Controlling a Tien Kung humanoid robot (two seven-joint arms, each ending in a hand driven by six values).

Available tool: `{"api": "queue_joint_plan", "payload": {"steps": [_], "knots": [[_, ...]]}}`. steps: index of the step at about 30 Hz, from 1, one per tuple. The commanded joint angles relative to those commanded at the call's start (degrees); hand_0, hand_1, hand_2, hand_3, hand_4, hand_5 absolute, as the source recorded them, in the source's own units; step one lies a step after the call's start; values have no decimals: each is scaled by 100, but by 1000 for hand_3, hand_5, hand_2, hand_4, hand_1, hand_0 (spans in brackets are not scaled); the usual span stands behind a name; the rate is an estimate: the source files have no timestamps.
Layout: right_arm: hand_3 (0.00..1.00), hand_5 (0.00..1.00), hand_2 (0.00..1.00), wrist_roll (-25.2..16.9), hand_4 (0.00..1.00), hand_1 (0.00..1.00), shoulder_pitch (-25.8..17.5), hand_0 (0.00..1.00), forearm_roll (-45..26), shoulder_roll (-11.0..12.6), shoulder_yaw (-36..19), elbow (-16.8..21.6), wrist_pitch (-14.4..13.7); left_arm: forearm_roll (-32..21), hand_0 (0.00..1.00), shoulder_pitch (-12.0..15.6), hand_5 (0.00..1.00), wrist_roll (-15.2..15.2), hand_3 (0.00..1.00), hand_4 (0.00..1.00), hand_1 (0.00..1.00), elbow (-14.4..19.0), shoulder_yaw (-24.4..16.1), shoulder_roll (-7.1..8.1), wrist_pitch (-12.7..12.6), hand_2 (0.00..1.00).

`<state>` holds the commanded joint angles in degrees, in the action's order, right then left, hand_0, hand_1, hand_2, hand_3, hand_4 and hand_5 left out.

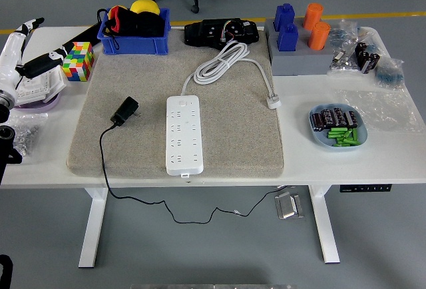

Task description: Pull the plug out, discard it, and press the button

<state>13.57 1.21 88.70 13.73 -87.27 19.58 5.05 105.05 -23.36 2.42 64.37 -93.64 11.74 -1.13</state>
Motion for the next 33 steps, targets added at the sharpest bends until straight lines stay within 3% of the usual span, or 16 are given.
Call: {"api": "queue_joint_plan", "payload": {"steps": [33], "knots": [[713, 658, 724, 3, 883, 729, -69, 767, 18, -57, -129, 24, 2, -23, 979, 101, 517, 29, 926, 845, 993, 158, -68, 52, 45, 960]]}}
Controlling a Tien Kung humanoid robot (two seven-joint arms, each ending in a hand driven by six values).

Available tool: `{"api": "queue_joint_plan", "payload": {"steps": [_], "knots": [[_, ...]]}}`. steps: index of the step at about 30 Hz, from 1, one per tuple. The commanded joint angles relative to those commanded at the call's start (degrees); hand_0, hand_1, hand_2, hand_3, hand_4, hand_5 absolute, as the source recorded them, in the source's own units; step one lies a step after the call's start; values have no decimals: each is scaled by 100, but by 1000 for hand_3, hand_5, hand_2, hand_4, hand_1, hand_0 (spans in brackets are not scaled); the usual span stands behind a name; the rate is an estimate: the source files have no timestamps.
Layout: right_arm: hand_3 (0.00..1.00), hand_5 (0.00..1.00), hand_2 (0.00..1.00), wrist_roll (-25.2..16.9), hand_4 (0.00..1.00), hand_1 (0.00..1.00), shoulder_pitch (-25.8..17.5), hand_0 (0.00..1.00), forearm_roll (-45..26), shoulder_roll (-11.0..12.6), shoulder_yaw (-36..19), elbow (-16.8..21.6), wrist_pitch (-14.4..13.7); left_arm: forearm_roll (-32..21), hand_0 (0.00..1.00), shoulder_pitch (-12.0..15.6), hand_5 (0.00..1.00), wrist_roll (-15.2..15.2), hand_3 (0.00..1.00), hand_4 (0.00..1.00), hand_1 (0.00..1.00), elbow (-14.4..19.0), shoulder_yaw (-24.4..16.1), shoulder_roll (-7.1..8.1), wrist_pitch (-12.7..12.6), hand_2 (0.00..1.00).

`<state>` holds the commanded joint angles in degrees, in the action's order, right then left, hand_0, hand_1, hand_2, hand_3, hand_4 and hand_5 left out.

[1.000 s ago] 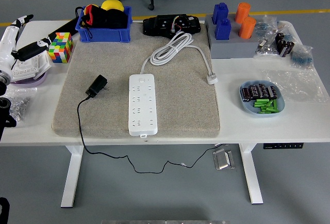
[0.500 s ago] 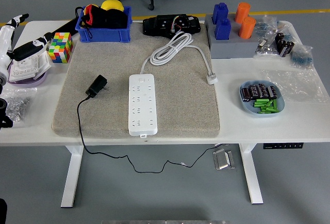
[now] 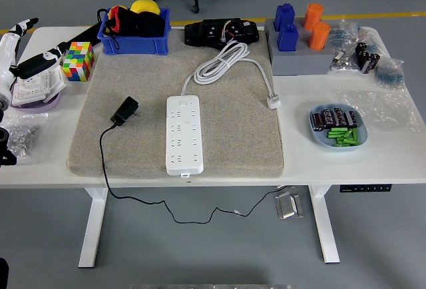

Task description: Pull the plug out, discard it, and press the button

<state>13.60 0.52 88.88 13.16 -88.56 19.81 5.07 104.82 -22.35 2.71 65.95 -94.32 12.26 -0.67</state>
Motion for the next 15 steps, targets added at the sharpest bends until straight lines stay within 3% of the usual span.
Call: {"api": "queue_joint_plan", "payload": {"steps": [15], "knots": [[713, 658, 724, 0, 883, 729, -5, 767, -1, -22, -33, 3, -1, -13, 976, -8, 524, 16, 923, 840, 989, 34, 21, 40, 19, 958]]}}
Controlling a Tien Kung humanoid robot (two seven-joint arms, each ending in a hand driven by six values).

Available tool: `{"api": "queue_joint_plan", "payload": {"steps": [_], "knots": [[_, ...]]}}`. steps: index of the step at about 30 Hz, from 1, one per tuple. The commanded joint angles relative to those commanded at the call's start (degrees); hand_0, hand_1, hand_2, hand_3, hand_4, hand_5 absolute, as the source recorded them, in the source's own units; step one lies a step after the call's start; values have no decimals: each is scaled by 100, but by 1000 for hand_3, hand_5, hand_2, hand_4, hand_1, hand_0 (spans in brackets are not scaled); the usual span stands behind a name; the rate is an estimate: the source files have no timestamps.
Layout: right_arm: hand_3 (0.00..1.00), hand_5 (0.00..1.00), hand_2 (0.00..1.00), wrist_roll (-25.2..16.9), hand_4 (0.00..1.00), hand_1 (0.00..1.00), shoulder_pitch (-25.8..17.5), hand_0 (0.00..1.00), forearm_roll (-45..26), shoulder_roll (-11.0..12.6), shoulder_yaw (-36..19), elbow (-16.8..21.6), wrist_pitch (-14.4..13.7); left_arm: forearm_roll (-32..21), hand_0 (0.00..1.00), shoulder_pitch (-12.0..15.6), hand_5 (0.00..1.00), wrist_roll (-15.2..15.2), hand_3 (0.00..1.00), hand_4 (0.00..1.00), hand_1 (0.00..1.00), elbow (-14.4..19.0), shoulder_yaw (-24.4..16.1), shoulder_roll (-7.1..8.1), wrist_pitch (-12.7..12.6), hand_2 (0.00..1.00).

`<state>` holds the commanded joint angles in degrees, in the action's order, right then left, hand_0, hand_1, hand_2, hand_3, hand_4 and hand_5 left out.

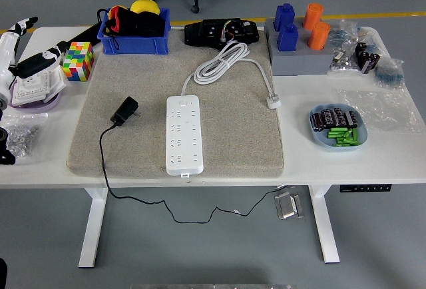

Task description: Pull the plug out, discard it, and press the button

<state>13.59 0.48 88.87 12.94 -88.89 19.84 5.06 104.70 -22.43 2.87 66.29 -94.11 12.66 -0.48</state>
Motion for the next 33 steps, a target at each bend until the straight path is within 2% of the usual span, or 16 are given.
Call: {"api": "queue_joint_plan", "payload": {"steps": [33], "knots": [[713, 658, 724, 1, 883, 729, 20, 767, 8, -12, -56, -3, -1, -29, 972, -28, 530, 25, 919, 836, 984, 12, 14, 27, 35, 953]]}}
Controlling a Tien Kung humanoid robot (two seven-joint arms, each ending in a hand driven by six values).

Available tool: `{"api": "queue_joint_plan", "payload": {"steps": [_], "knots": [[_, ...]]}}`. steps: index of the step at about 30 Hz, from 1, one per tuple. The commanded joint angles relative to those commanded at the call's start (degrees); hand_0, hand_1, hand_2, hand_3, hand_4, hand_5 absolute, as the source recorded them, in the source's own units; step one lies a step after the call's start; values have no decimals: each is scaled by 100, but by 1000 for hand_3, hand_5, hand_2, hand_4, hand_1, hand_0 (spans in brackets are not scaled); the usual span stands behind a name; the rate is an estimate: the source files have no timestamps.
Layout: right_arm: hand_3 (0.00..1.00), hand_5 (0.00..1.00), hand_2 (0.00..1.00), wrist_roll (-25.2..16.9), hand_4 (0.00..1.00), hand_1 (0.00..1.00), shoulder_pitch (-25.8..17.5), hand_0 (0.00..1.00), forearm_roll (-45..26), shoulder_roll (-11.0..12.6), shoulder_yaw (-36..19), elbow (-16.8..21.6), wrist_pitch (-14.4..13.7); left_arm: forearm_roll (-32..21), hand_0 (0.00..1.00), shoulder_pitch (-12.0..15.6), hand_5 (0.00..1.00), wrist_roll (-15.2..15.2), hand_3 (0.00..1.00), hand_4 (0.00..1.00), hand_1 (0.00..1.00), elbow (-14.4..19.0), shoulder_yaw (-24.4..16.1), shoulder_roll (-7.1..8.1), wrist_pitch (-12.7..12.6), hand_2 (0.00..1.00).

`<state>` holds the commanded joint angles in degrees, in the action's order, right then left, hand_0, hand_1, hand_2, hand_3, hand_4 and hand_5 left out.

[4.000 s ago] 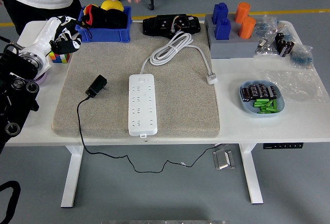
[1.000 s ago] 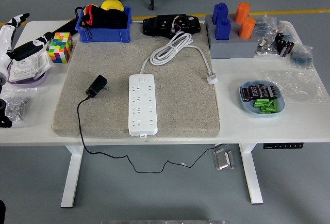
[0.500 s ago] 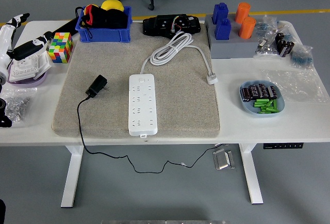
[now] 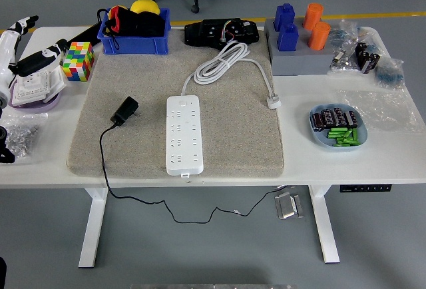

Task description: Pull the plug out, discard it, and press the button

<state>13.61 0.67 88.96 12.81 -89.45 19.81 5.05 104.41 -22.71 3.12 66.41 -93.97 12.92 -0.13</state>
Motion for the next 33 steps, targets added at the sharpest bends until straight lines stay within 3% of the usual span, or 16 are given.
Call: {"api": "queue_joint_plan", "payload": {"steps": [33], "knots": [[713, 658, 724, -1, 883, 729, 34, 767, -12, 27, 59, -6, 0, -45, 967, -8, 533, 17, 915, 835, 980, 0, 28, 15, 16, 953]]}}
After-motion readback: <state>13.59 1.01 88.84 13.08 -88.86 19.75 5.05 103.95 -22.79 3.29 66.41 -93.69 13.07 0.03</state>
